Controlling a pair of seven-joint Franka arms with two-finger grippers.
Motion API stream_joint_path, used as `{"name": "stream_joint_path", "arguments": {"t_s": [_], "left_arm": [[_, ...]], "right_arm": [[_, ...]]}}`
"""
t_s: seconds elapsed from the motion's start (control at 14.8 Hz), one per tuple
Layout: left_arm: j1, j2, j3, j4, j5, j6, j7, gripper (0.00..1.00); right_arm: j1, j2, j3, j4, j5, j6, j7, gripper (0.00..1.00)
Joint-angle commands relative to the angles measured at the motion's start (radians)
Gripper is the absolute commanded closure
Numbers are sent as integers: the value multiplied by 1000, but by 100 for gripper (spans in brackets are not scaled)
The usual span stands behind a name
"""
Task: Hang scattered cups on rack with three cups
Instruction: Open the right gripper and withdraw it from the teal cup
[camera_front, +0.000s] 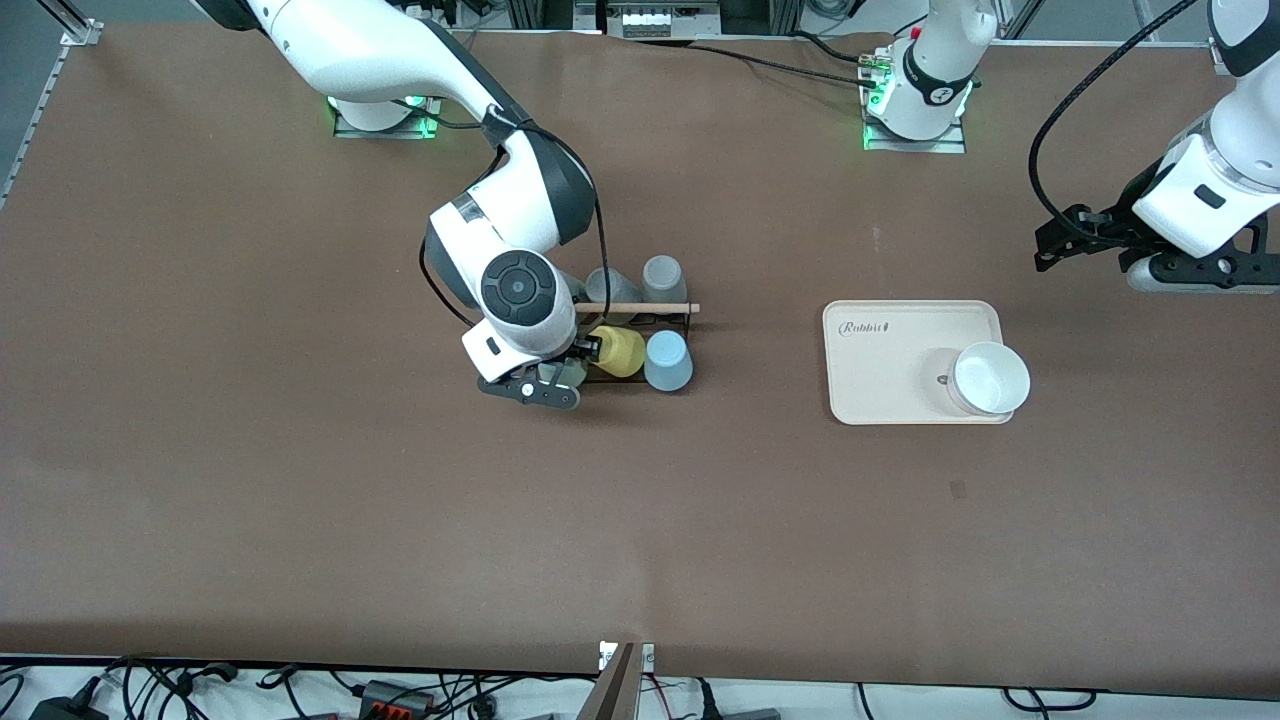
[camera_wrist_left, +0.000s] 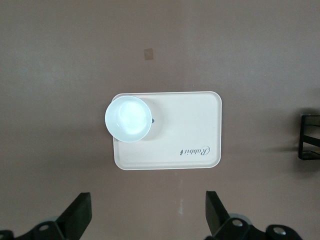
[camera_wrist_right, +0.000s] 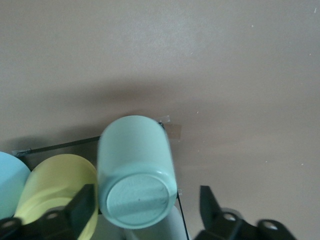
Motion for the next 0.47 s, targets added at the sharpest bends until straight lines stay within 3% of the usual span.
{"name": "stream_joint_path", "arguments": {"t_s": [0.0, 0.14, 0.41], "left_arm": [[4, 5, -3, 15, -17, -12, 14, 0], [5, 7, -2, 14, -17, -12, 16, 0], [4, 5, -3, 14, -17, -17, 14, 0]], "right_arm": [[-9, -41, 5, 18, -4, -3, -10, 0], [-16, -79, -6, 36, -7, -9, -25, 0], [-174, -174, 0, 75, -5, -81, -38, 0]]}}
